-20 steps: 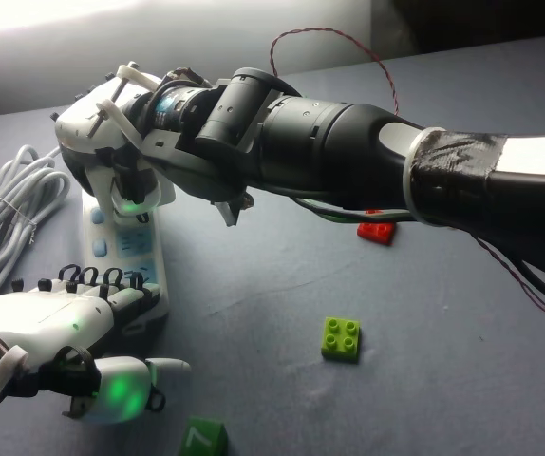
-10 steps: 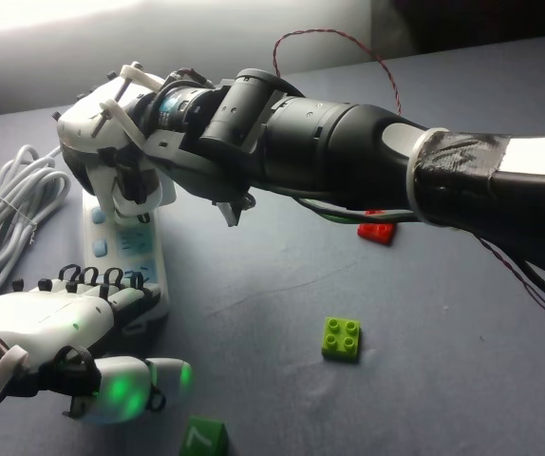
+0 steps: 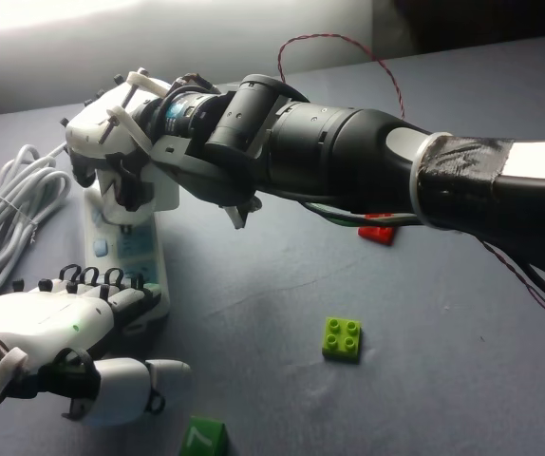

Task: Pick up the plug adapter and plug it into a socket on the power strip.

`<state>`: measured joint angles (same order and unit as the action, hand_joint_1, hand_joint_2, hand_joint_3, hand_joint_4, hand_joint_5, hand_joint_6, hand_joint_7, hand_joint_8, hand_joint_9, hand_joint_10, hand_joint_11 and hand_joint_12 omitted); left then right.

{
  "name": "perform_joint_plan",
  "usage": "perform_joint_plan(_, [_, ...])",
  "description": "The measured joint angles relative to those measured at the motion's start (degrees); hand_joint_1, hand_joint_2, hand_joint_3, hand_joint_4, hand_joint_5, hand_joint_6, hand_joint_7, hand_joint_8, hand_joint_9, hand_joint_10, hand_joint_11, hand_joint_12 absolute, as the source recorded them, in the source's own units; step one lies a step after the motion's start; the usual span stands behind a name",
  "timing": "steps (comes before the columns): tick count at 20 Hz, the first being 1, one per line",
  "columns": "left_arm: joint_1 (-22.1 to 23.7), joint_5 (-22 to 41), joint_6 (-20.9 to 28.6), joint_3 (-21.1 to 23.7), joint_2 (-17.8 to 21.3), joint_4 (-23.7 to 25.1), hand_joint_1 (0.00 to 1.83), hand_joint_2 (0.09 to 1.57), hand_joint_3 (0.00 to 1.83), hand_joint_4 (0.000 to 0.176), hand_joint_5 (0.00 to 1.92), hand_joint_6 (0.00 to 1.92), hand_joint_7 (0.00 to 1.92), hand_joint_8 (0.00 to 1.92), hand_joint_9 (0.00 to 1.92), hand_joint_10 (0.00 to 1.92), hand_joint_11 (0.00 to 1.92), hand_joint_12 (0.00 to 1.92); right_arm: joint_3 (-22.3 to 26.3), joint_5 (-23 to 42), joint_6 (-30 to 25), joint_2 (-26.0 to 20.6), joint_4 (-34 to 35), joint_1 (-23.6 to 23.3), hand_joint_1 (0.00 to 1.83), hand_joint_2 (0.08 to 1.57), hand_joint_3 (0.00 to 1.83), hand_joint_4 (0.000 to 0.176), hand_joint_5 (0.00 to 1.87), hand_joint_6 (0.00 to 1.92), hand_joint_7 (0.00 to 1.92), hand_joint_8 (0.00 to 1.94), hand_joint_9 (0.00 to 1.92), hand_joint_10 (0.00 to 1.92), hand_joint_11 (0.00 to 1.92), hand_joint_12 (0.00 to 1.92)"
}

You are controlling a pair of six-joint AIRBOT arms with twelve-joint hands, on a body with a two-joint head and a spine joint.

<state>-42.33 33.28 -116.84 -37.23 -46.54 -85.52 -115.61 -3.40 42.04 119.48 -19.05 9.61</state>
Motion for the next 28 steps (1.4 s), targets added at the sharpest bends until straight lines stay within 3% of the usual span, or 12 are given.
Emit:
perform_joint_plan(5, [-0.7, -0.3, 0.2, 0.1, 0.4, 0.8, 0.0, 1.28, 0.0, 0.0, 0.1, 0.0, 0.13, 0.0, 0.12, 0.0, 0.0, 0.31, 0.1, -0.8, -0.1, -0.5, 0.0, 0.0, 0.48, 1.0, 0.0, 0.0, 0.36, 0.0, 0.39, 0.0, 0.4, 0.0, 0.04, 1.01])
perform_joint_plan(11, [-0.1, -1.5, 0.1, -0.2, 1.1, 0.0, 0.0, 1.28, 0.0, 0.0, 0.08, 0.01, 0.1, 0.0, 0.1, 0.0, 0.0, 0.26, 1.3, -0.3, -1.0, -4.1, -0.1, -1.6, 0.4, 0.94, 0.0, 0.0, 0.27, 0.0, 0.3, 0.0, 0.31, 0.0, 0.0, 0.94])
perform_joint_plan(14, [0.7, -3.6, 0.0, -0.9, 1.9, -1.7, 0.0, 1.28, 0.0, 0.0, 0.07, 0.0, 0.1, 0.0, 0.09, 0.0, 0.0, 0.26, 7.8, 0.1, -2.4, -9.0, -0.1, -3.8, 0.4, 0.94, 0.0, 0.0, 0.25, 0.0, 0.28, 0.0, 0.3, 0.0, 0.0, 0.91])
perform_joint_plan(19, [0.9, -6.8, 0.1, -1.8, 3.5, -2.6, 0.0, 1.28, 0.0, 0.0, 0.1, 0.0, 0.15, 0.0, 0.14, 0.0, 0.0, 0.34, 16.7, -1.8, -2.9, -16.0, 1.0, -6.3, 0.12, 0.89, 0.0, 0.0, 0.16, 0.0, 0.18, 0.0, 0.18, 0.0, 0.0, 0.74])
perform_joint_plan(28, [4.4, -8.3, -0.2, -3.9, 4.2, -6.9, 0.0, 1.28, 0.0, 0.0, 0.1, 0.0, 0.13, 0.01, 0.12, 0.0, 0.0, 0.3, 41.1, -5.1, -2.6, -39.8, 6.4, -10.8, 0.1, 0.91, 0.0, 0.0, 0.19, 0.0, 0.2, 0.0, 0.2, 0.0, 0.0, 0.79])
